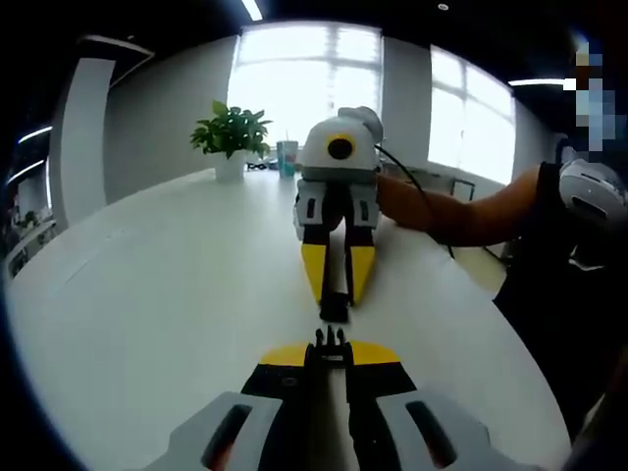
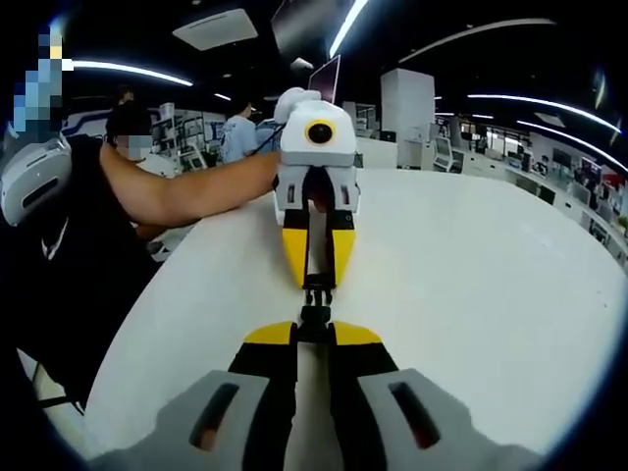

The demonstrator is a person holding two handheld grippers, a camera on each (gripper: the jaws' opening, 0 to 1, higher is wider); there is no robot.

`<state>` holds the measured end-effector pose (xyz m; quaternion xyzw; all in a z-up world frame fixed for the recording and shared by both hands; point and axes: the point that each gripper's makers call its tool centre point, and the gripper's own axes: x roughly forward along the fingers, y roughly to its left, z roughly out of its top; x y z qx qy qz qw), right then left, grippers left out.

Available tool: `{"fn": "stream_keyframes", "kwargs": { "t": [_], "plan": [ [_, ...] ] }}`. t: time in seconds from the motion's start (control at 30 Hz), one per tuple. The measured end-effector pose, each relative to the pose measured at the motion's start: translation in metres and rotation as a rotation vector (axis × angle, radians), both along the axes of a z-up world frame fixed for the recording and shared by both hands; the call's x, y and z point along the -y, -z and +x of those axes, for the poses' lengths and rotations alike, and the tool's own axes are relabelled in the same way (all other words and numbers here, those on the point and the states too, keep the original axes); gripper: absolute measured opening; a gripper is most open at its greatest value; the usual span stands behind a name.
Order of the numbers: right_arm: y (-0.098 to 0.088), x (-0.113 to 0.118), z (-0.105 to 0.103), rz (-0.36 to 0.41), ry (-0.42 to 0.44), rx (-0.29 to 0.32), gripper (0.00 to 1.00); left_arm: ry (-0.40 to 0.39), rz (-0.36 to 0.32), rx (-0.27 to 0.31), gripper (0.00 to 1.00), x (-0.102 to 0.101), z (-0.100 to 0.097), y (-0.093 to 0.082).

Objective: Snap the two parts of the plastic buckle together until the buckle closes and remains connected.

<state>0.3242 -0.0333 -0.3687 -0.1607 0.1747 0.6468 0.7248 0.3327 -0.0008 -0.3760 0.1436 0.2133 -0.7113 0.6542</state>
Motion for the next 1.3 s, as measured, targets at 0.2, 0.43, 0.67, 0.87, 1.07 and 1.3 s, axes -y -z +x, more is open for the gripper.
{"fn": "stream_keyframes", "kwargs": {
  "t": [0.2,0.43,0.67,0.87,1.07,1.3],
  "plan": [
    [0.001,-0.001,-0.001,-0.004,0.001,-0.002,0.1,0.005,-0.003,-0.002,0.1,0.001,-0.002,0.0],
    [0.003,-0.003,-0.003,-0.005,-0.002,-0.004,0.1,0.004,-0.006,-0.011,0.1,0.002,-0.007,0.0],
    [0.002,-0.004,-0.001,0.0,-0.002,-0.005,0.1,0.012,-0.023,-0.033,0.1,0.004,-0.01,0.0],
    [0.002,-0.004,-0.003,0.0,-0.003,-0.003,0.1,0.015,-0.027,-0.031,0.1,0.005,-0.012,0.0],
    [0.002,-0.004,-0.003,-0.001,-0.003,0.0,0.1,0.017,-0.022,-0.017,0.1,0.006,-0.01,0.0],
    [0.002,-0.007,-0.004,0.0,-0.006,0.003,0.1,0.024,-0.024,0.0,0.1,0.008,-0.003,0.0]
  ]
}}
